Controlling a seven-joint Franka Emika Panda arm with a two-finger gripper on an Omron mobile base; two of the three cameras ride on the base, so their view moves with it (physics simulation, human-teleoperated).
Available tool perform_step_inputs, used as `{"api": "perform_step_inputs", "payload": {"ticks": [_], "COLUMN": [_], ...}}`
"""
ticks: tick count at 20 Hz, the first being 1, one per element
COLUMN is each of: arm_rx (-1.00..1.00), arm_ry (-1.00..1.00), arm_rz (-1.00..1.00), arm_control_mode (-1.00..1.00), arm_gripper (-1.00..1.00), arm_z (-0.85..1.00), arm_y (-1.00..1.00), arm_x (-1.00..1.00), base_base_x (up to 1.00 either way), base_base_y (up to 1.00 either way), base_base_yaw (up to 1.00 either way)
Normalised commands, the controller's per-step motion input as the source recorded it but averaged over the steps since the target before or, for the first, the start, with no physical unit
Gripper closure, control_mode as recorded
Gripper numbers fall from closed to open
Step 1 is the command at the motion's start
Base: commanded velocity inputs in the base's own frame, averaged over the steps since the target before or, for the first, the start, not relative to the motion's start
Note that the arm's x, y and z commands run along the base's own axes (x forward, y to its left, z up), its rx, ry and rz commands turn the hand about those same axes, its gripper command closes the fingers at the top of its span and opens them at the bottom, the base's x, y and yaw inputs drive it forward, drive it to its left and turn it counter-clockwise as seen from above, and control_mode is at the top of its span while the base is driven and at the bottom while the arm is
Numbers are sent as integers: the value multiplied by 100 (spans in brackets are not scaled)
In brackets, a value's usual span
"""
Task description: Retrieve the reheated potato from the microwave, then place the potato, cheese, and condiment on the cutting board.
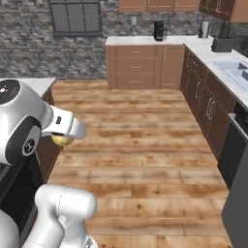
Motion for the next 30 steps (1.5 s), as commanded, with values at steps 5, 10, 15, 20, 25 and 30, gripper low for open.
{"api": "perform_step_inputs", "payload": {"ticks": [5, 10, 15, 20, 25, 30], "arm_rx": [0, 0, 0, 0, 0, 0], "arm_ry": [0, 0, 0, 0, 0, 0], "arm_rz": [0, 0, 0, 0, 0, 0], "arm_control_mode": [100, 100, 100, 100, 100, 100], "arm_gripper": [100, 100, 100, 100, 100, 100], "arm_z": [0, 0, 0, 0, 0, 0], "arm_y": [0, 0, 0, 0, 0, 0], "arm_x": [0, 0, 0, 0, 0, 0], "base_base_x": [80, 78, 73, 60, 54, 60], "base_base_y": [0, 0, 0, -1, 0, 0], "base_base_yaw": [-10, -14, -21, -33, -39, -36]}}
